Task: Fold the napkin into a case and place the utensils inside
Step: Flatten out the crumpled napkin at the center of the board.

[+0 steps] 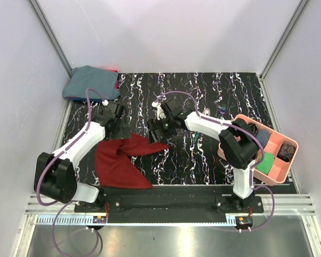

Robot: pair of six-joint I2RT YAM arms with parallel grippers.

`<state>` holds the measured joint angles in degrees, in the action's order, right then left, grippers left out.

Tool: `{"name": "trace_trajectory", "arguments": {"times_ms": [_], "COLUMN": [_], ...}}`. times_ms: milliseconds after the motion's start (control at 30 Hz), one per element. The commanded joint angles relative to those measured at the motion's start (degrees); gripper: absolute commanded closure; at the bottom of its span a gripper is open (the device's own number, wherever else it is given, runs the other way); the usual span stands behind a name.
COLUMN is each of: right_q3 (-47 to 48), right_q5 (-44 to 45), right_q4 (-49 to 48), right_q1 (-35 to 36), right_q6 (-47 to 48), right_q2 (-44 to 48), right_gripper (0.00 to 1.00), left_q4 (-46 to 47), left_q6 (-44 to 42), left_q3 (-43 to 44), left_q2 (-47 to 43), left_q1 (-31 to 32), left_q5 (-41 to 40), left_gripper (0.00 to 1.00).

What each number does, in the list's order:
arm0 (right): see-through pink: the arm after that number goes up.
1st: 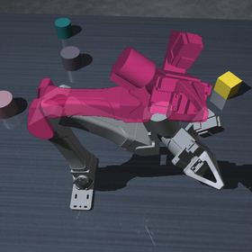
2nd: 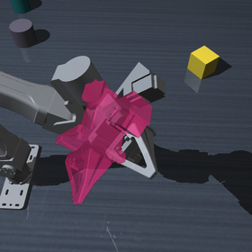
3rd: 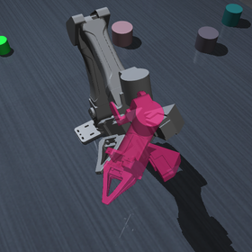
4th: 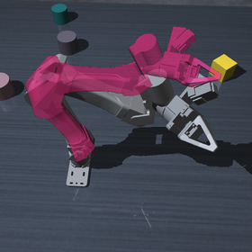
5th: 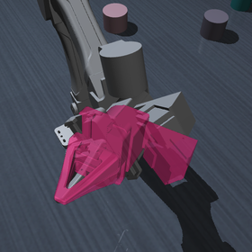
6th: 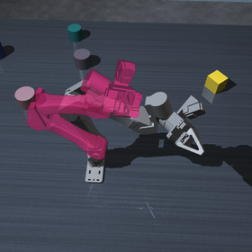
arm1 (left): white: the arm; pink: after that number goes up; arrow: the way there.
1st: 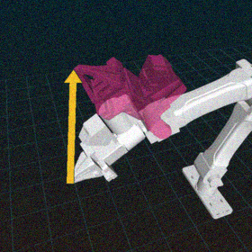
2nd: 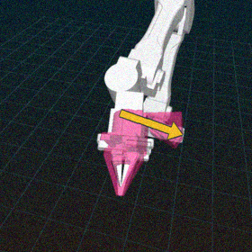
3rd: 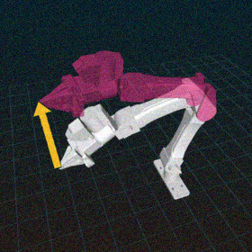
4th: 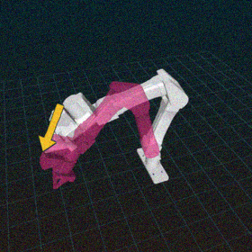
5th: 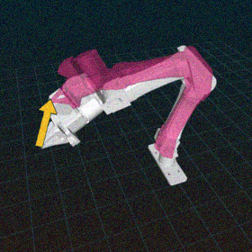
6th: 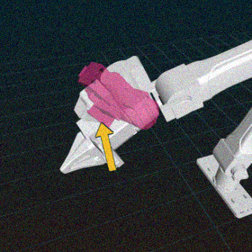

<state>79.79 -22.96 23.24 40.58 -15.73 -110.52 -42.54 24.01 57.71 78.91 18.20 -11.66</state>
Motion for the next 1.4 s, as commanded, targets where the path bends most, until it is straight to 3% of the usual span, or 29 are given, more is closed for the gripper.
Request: {"name": "trace_trajectory", "arguments": {"times_ms": [0, 233, 333, 467, 500, 600, 700, 733, 1033, 1233, 1367], "right_q3": [2.65, 1.25, 1.33, 2.03, 2.39, 3.53, 4.23, 4.41, -1.04, -11.30, -22.46], "right_q5": [0.72, 1.69, 0.90, 0.46, 0.46, 2.73, 5.72, 6.87, 21.81, 11.11, 5.31], "right_q4": [-2.15, -2.15, -2.15, -2.68, -2.59, -2.50, -1.72, -0.32, 10.49, 9.82, 4.80], "right_q1": [1.08, 2.05, 2.23, 2.23, 2.23, 2.14, 1.87, 1.18, -5.42, -5.25, -4.72], "right_q6": [3.60, 5.71, 5.71, 5.88, 5.80, 5.53, 5.88, 5.88, 10.18, 7.74, 1.42], "right_q2": [-3.20, -5.93, -6.72, -7.43, -7.95, -7.61, -5.68, -4.80, 18.48, 28.25, 31.85], "right_gripper": [0.00, 0.20, 0.30, 0.42, 0.56, 0.80, 0.97, 1.00, 1.00, 1.00, 1.00], "left_q4": [1.67, 2.64, 3.25, 4.05, 4.05, 4.05, 3.61, 3.26, 3.87, 7.21, 7.30], "left_q6": [1.56, 1.74, 1.48, -0.10, -0.45, -1.68, -2.91, -3.79, -2.66, 0.25, 0.68], "left_q3": [-1.99, -5.24, -5.86, -6.21, -6.12, -4.98, -2.70, -0.78, 9.60, 8.65, 7.85], "left_q2": [1.15, -0.43, -1.04, -2.53, -2.62, -2.80, -2.71, -2.89, -11.66, -15.37, -12.39], "left_q1": [1.40, 1.84, 1.84, 1.76, 1.76, 1.76, 1.76, 1.76, -0.35, -4.13, -8.34], "left_q5": [-3.72, -3.55, -1.62, -0.64, -1.34, -1.00, -0.38, -0.29, -0.03, -2.84, 1.36], "left_gripper": [0.15, 0.31, 0.45, 0.55, 0.65, 0.81, 1.00, 1.00, 1.00, 1.00, 1.00]}}
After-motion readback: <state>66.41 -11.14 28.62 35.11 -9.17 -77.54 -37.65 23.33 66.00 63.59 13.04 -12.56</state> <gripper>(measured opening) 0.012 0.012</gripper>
